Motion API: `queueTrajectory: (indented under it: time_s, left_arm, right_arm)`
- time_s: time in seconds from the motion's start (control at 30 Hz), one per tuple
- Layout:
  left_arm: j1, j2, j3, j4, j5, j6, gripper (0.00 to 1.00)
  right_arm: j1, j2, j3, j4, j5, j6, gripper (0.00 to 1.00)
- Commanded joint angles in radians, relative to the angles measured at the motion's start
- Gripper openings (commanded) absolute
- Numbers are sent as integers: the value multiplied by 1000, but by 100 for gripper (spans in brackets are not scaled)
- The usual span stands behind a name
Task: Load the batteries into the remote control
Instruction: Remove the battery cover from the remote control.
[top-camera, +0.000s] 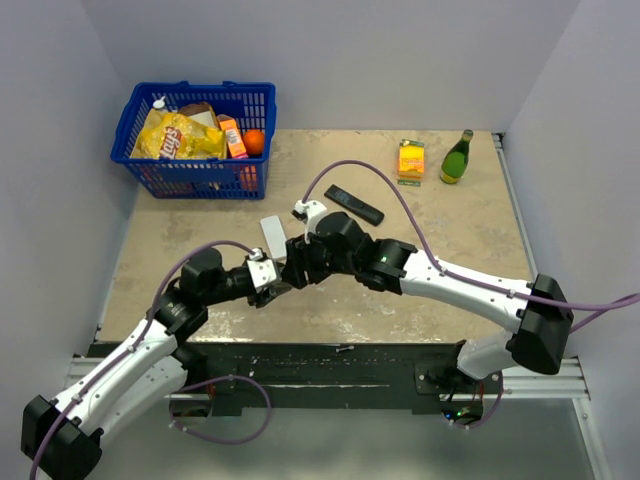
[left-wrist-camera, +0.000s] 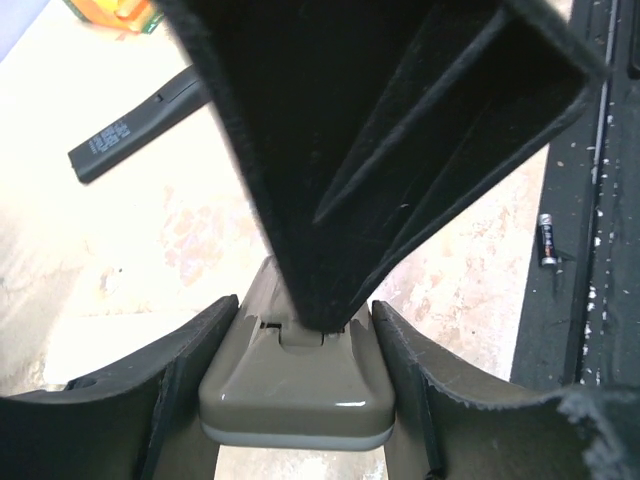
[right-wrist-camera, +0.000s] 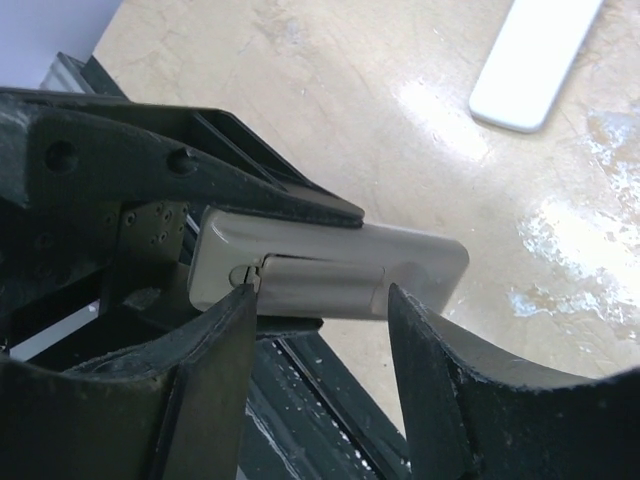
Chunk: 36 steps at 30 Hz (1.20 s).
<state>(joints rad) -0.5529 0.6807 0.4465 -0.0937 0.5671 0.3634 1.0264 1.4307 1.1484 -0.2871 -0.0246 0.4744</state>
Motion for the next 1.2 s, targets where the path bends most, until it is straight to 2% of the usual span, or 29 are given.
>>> queueTrajectory:
  time_s: [0.0,0.13,0.4,0.57,0.67,0.8,0.93,1.17]
  left_arm:
    - [-1,-36,86,187,14,26,0]
    - [-1,-33,84,187,11,23,0]
    - [-1,-18,81,204,43,-6,0]
    - [-2,-3,72,252,106,-55,0]
    - [-1,11,67,261,120,-64,0]
    - [-1,13,61,258,65,-76,0]
    - [-1,16,64,247,-18,-124,0]
    - [-1,10,78,204,-41,-138,0]
  right_arm:
    - [-25,27,-52,-276,164,-71,39]
    - [-23,17,-62,-255,146,-63,36]
    - [-25,-75,-85,-84,28,-49,32]
    - [-25,-88,-105,34,-26,-88,32]
    - [-25,-81,-93,46,-40,-105,32]
    - [-26,-116,-104,19,23,-111,33]
    - [-40,-163,-131,-59,178,-115,37]
    - [-322,-217,-225,-78,206,-100,50]
